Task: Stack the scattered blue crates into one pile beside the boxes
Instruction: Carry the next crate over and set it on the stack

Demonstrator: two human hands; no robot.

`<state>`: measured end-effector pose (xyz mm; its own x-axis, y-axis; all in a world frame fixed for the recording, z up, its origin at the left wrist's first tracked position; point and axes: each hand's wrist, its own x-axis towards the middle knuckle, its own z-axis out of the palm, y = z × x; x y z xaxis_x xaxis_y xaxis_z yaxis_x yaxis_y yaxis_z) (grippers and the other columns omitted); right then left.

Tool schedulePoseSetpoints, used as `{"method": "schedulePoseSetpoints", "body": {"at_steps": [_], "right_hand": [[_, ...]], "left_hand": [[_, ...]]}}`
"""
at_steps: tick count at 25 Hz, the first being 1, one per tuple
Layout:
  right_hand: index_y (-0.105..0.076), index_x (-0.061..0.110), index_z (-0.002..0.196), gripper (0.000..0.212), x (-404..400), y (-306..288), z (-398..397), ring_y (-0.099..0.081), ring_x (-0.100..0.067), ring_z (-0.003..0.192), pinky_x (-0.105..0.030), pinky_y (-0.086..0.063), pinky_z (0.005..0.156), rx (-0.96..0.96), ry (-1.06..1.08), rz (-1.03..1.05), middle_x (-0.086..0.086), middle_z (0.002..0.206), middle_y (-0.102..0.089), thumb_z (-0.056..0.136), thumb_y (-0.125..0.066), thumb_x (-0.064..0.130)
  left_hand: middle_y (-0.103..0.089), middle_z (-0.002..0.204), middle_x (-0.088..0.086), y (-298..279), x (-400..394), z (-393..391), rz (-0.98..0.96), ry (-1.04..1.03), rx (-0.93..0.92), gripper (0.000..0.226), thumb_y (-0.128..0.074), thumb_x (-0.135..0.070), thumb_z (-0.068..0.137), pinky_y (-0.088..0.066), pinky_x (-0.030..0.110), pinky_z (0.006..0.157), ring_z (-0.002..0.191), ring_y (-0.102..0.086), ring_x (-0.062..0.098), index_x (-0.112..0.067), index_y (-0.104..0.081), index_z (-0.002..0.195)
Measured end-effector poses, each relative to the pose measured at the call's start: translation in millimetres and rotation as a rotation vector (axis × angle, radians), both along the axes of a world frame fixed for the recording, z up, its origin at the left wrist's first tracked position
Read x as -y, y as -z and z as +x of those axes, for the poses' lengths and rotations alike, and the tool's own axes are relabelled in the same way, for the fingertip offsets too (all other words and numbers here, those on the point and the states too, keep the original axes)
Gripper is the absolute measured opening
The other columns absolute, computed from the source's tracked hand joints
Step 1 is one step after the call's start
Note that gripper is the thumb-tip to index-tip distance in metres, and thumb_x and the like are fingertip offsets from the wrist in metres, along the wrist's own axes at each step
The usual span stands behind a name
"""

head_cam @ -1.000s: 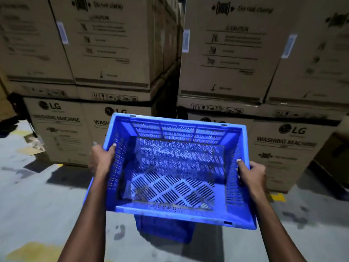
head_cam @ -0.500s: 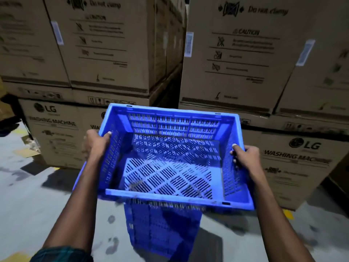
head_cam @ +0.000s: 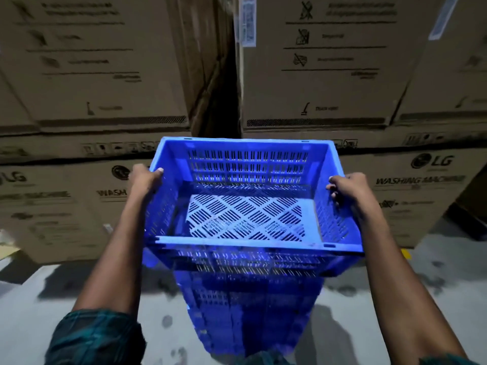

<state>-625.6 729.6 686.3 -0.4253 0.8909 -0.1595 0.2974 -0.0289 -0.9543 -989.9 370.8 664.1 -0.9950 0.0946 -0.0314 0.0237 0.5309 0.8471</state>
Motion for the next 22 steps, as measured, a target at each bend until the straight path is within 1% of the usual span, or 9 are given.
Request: {"method": "schedulePoseSetpoints", "body": {"at_steps": [2, 4, 6, 10, 12, 14, 17, 19, 22], "right_hand": [[-0.057, 0.004, 0.075, 0.019, -7.6, 0.0, -9.1, -0.045, -0.015, 0.033, -0.021, -0.035, 0.041, 0.063, 0.013, 0.042, -0.01, 0.06, -0.058, 0.087, -0.059, 0.019], [-0.055, 0.005, 0.071, 0.027, -16.8, -0.8, -18.7, -0.046, -0.02, 0.037, -0.028, -0.037, 0.044, 0.125, -0.016, 0.072, -0.013, 0.058, -0.056, 0.087, -0.062, 0.027], [-0.051, 0.006, 0.068, 0.033, -27.4, -3.5, -31.1, -0.045, -0.023, 0.04, -0.032, -0.038, 0.047, 0.189, -0.056, 0.075, -0.016, 0.057, -0.052, 0.09, -0.061, 0.029], [-0.047, 0.006, 0.064, 0.039, -52.5, -8.5, -54.7, -0.046, -0.025, 0.043, -0.032, -0.038, 0.045, 0.253, -0.059, 0.061, -0.016, 0.054, -0.049, 0.094, -0.061, 0.027], [-0.048, 0.004, 0.071, 0.034, -59.5, -11.0, -64.3, -0.049, -0.025, 0.044, -0.031, -0.04, 0.043, 0.281, -0.067, 0.064, -0.018, 0.061, -0.052, 0.094, -0.063, 0.025], [-0.052, 0.0, 0.079, 0.031, -66.3, -10.4, -71.7, -0.051, -0.025, 0.043, -0.032, -0.043, 0.043, 0.308, -0.061, 0.068, -0.019, 0.066, -0.057, 0.092, -0.065, 0.025], [-0.059, -0.004, 0.09, 0.035, -77.2, -3.7, -75.9, -0.057, -0.027, 0.048, -0.036, -0.047, 0.048, 0.288, -0.04, 0.07, -0.018, 0.071, -0.065, 0.086, -0.067, 0.03], [-0.062, -0.002, 0.092, 0.042, -82.3, 3.4, -74.6, -0.06, -0.028, 0.05, -0.039, -0.048, 0.053, 0.301, -0.037, 0.085, -0.016, 0.072, -0.068, 0.079, -0.067, 0.037], [-0.062, 0.001, 0.087, 0.037, -84.2, 7.0, -73.7, -0.057, -0.025, 0.046, -0.036, -0.047, 0.05, 0.257, -0.04, 0.094, -0.014, 0.068, -0.066, 0.081, -0.066, 0.037]], "left_hand": [[-0.065, 0.072, 0.026, -14.4, -17.4, 6.7, 0.019, 0.027, 0.024, 0.044, -0.063, -0.04, 0.077, -0.045, 0.036, 0.05, 0.051, -0.062, 0.034, 0.003, -0.063, 0.081], [-0.058, 0.065, 0.022, -16.6, -31.3, 6.1, 0.024, 0.062, 0.048, 0.033, -0.062, -0.033, 0.082, -0.04, 0.026, 0.049, 0.042, -0.047, 0.021, -0.002, -0.057, 0.07], [-0.055, 0.06, 0.02, -15.9, -44.1, 0.9, 0.012, 0.064, 0.061, 0.033, -0.06, -0.025, 0.089, -0.038, 0.025, 0.047, 0.041, -0.043, 0.02, -0.002, -0.053, 0.066], [-0.054, 0.06, 0.02, -21.9, -66.2, -8.9, 0.008, 0.095, 0.083, 0.033, -0.054, -0.017, 0.096, -0.036, 0.021, 0.044, 0.041, -0.039, 0.018, -0.002, -0.046, 0.067], [-0.055, 0.06, 0.022, -20.4, -72.9, -15.4, -0.008, 0.109, 0.07, 0.033, -0.053, -0.016, 0.095, -0.037, 0.021, 0.039, 0.039, -0.041, 0.02, 0.0, -0.047, 0.066], [-0.058, 0.062, 0.024, -17.3, -77.8, -19.4, -0.017, 0.089, 0.055, 0.033, -0.053, -0.016, 0.093, -0.038, 0.022, 0.04, 0.04, -0.043, 0.021, 0.0, -0.049, 0.065], [-0.065, 0.059, 0.018, -12.9, -82.6, -19.9, -0.042, 0.018, 0.0, 0.032, -0.055, -0.022, 0.088, -0.044, 0.027, 0.043, 0.04, -0.051, 0.023, -0.001, -0.059, 0.063], [-0.067, 0.058, 0.016, -11.8, -81.7, -18.2, -0.032, -0.016, -0.045, 0.026, -0.057, -0.024, 0.086, -0.046, 0.027, 0.043, 0.042, -0.055, 0.023, -0.008, -0.061, 0.066], [-0.069, 0.061, 0.013, -10.4, -76.6, -17.9, -0.025, -0.03, -0.088, 0.014, -0.058, -0.026, 0.085, -0.046, 0.024, 0.042, 0.042, -0.061, 0.023, -0.015, -0.063, 0.078]]}}
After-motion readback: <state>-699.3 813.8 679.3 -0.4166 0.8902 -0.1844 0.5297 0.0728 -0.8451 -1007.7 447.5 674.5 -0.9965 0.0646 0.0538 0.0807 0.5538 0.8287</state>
